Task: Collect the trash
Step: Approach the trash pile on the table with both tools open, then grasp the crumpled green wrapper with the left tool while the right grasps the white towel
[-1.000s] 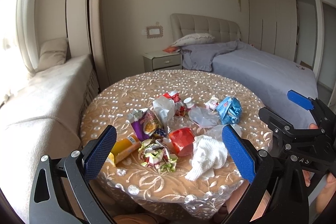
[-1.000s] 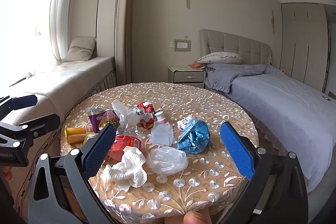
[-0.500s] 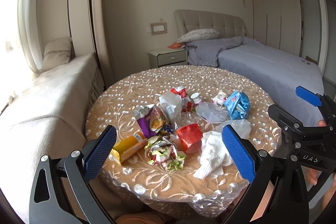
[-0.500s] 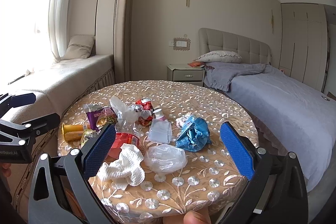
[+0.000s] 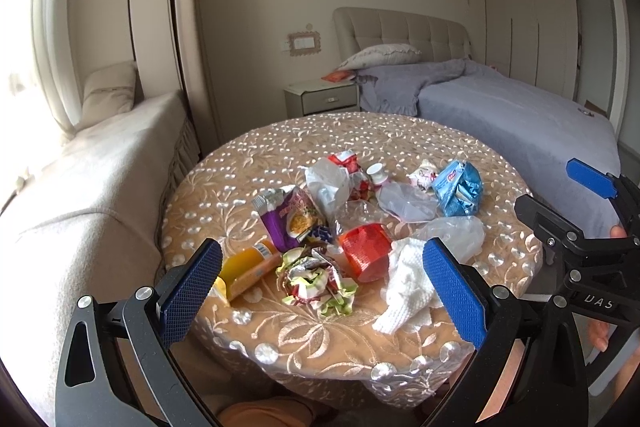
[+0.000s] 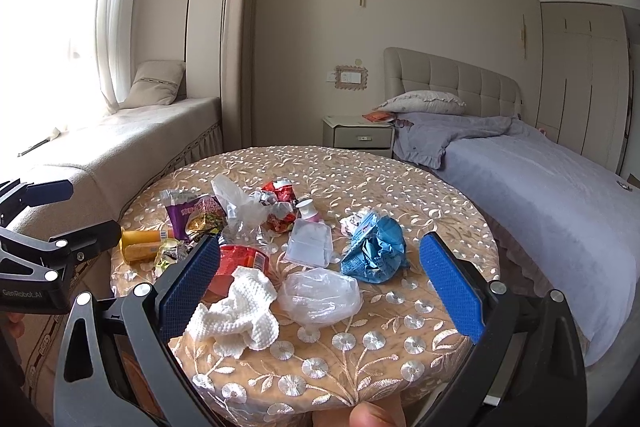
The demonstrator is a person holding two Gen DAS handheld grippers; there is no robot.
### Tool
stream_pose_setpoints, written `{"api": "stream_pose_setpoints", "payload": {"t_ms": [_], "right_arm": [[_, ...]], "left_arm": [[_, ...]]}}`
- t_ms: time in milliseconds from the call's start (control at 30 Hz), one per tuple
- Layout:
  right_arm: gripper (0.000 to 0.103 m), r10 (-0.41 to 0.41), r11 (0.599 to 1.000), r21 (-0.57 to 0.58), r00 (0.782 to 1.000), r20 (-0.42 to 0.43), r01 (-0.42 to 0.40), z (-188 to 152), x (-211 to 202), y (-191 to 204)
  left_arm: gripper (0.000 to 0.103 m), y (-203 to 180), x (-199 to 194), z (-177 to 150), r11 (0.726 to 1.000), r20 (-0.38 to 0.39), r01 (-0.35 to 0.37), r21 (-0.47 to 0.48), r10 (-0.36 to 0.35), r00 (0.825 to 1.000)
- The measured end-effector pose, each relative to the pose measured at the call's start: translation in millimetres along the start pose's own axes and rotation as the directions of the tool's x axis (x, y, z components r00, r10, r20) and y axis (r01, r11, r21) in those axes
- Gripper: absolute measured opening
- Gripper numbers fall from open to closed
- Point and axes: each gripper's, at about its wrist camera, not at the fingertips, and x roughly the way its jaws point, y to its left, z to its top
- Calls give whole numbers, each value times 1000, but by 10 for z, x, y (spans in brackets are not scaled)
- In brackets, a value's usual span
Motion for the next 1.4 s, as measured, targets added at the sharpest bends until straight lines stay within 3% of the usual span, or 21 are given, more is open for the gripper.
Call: {"api": "stream_pose_setpoints", "payload": {"t_ms": [400, 633, 900, 1067, 1200, 1333, 1400], "right_arm": [[99, 19, 999, -40, 1000, -11, -19, -98, 128, 89], [99, 65, 997, -32, 996, -65, -67, -221, 324, 123], [99, 131, 987, -67, 979, -157, -143, -474, 684, 327], [99, 217, 967, -85, 954, -209, -239, -592, 869, 535], [98, 154, 968, -168, 970, -187, -186, -654, 930, 675], [85, 213, 962, -119, 948, -236, -246, -741, 1026, 612], [72, 227, 950, -146, 930, -289, -277, -827, 1095, 690]], "left_arm": [[98, 43, 192, -81, 1000, -56, -26, 10, 27, 998], [98, 107, 441, -165, 999, -113, -51, 9, 52, 992], [98, 178, 814, -287, 991, -164, -109, 73, 120, 979], [98, 199, 1089, -285, 989, -198, -91, 120, 114, 974], [98, 162, 1323, -256, 985, -223, -61, 164, 97, 970], [98, 164, 1491, -296, 986, -273, -19, 165, 64, 960], [89, 129, 1522, -320, 986, -286, 22, 165, 27, 958]]}}
